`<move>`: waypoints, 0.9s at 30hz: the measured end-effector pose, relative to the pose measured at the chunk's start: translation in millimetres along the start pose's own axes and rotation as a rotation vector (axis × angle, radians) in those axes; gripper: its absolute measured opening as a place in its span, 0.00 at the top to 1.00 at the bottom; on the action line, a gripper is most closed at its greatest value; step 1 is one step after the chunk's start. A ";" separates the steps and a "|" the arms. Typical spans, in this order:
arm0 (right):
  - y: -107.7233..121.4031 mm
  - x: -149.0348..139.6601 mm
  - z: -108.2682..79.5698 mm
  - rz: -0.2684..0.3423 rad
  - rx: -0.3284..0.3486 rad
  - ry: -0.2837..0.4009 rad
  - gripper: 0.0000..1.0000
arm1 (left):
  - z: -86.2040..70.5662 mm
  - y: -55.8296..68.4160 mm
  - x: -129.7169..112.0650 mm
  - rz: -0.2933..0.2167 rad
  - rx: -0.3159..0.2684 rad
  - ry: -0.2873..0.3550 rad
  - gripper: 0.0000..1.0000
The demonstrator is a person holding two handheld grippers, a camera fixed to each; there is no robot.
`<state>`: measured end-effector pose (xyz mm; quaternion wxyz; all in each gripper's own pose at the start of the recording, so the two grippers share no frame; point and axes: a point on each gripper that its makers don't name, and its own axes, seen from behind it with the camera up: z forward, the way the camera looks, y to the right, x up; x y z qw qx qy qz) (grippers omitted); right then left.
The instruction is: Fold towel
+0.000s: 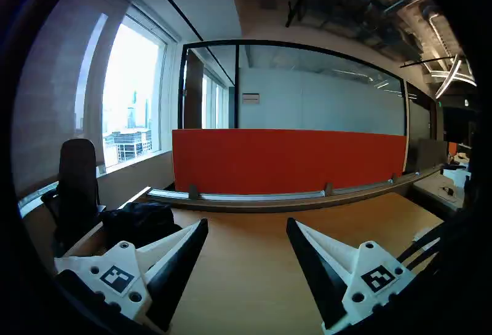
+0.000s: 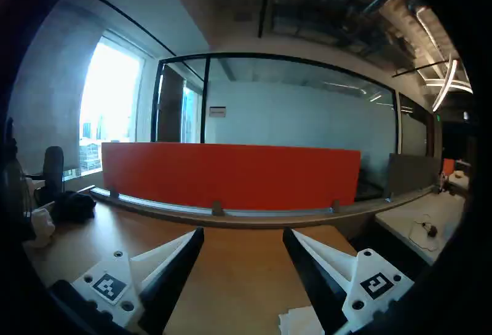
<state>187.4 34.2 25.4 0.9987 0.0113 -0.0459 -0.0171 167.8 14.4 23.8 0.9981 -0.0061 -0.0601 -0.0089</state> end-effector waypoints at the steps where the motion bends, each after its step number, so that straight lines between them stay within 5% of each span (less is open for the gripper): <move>1: -3.1 1.5 0.2 0.002 -0.001 0.003 0.01 | 0.3 0.5 0.5 0.002 -0.002 0.002 0.06; 14: -35.5 8.9 6.1 -0.022 0.009 0.014 0.01 | 3.5 3.2 0.8 -0.011 -0.009 0.012 0.06; 27: -40.5 16.9 5.1 -0.010 -0.002 0.016 0.01 | 8.9 0.4 -1.1 0.018 0.002 0.022 0.06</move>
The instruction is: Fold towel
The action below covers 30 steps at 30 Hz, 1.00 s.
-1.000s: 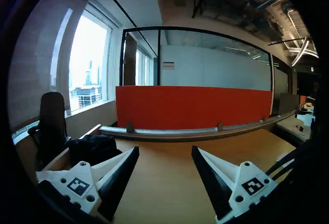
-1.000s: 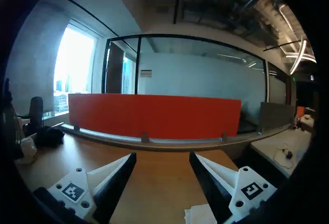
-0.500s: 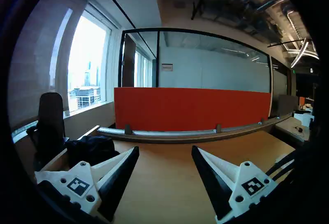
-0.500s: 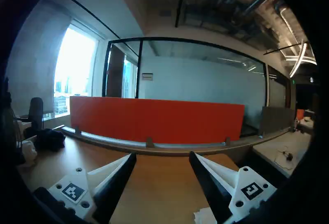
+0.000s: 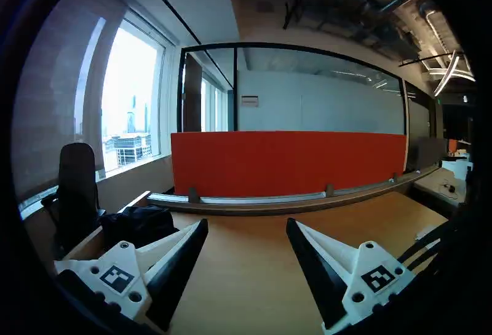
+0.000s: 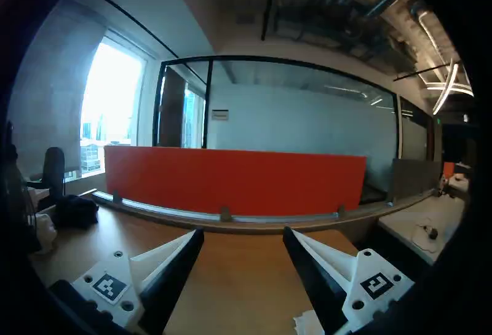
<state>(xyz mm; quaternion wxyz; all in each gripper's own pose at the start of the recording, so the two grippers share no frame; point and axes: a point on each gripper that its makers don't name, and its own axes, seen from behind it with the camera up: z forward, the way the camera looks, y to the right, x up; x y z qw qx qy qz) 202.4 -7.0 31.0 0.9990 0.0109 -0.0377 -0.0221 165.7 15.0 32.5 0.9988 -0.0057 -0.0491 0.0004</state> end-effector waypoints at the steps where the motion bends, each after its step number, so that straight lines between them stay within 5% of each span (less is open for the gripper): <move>1: -0.7 1.3 -0.2 0.001 -0.001 0.003 0.01 | 0.3 0.2 -0.3 0.002 -0.001 0.004 0.06; 14: -8.8 14.6 -8.9 0.019 -0.007 0.017 0.01 | 1.8 -2.3 -17.5 -0.023 -0.001 0.057 0.06; 30: -21.9 7.9 -17.7 0.074 -0.010 0.036 0.01 | -4.0 -11.5 -78.1 -0.039 0.004 0.062 0.06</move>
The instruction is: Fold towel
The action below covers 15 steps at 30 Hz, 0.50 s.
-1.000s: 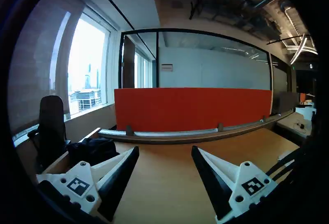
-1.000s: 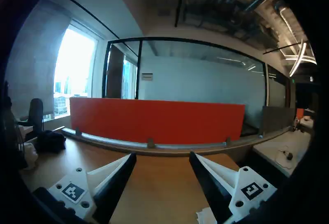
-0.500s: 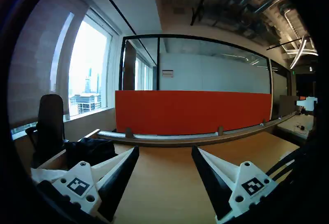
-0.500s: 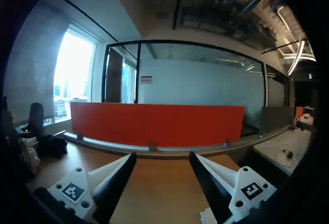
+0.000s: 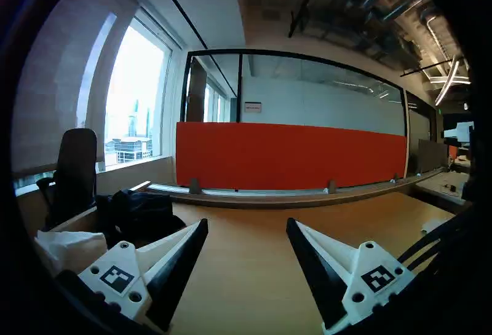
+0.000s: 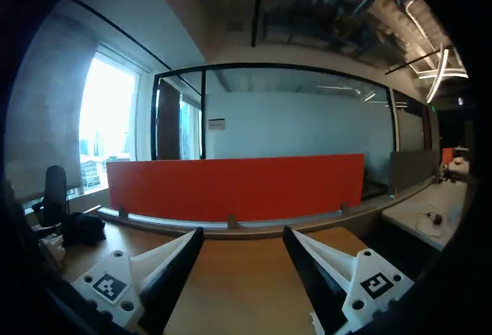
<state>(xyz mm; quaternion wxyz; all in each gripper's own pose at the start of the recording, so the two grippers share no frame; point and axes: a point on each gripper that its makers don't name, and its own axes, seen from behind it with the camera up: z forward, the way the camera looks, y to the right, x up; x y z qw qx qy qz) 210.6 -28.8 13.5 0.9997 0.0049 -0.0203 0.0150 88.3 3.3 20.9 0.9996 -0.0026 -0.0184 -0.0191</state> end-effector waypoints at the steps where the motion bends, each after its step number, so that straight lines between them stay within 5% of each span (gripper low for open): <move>1: -1.1 -1.8 -0.3 -0.003 0.001 -0.002 0.01 | -0.3 -0.5 -2.5 0.004 0.000 0.002 0.06; 15: -10.8 -21.6 5.1 0.000 0.008 -0.009 0.01 | -7.3 -2.1 -40.9 0.038 0.002 0.022 0.06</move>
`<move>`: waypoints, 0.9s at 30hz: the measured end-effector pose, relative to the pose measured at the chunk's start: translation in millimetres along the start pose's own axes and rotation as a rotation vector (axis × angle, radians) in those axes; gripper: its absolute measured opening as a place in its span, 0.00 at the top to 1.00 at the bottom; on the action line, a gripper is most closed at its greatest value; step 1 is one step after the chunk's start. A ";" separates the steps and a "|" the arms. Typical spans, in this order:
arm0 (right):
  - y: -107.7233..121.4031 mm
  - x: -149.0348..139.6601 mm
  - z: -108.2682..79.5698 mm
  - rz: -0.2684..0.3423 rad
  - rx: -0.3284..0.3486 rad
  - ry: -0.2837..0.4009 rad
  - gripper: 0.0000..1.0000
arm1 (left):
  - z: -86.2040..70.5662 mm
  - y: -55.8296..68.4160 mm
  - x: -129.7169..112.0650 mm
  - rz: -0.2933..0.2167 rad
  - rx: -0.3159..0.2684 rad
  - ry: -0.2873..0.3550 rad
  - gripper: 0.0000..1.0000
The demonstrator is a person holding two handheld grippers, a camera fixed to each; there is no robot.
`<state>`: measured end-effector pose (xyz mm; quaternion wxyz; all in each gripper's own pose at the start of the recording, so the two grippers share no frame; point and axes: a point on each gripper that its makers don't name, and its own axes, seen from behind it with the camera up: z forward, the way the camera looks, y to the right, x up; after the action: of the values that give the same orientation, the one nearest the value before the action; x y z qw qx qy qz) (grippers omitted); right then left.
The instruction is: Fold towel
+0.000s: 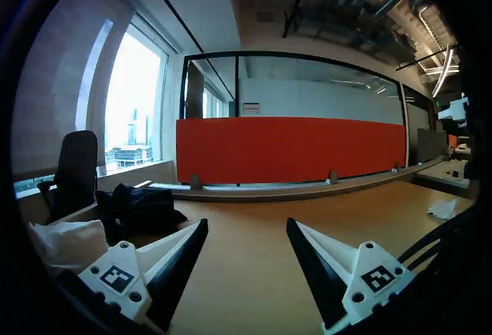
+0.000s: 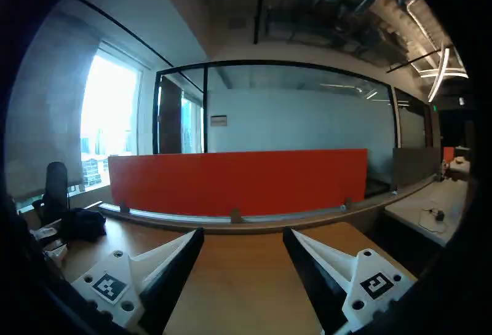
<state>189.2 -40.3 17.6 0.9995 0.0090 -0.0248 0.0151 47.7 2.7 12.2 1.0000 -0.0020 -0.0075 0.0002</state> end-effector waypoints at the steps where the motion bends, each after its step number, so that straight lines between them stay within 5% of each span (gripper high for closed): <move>1: -0.3 -1.2 0.2 0.000 0.001 0.000 0.01 | -0.9 -0.3 -2.4 -0.001 0.002 0.000 0.06; 11: 5.0 -14.1 2.0 0.033 -0.010 0.006 0.01 | -6.5 -4.0 -22.3 -0.017 0.016 0.011 0.06; 27: 10.6 -23.7 -0.7 0.005 -0.012 -0.009 0.01 | -10.9 -6.1 -43.9 -0.002 0.025 0.009 0.06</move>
<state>165.2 -30.3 16.0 0.9994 0.0032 -0.0293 0.0173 4.0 -3.5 0.7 0.9999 0.0105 -0.0032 -0.0009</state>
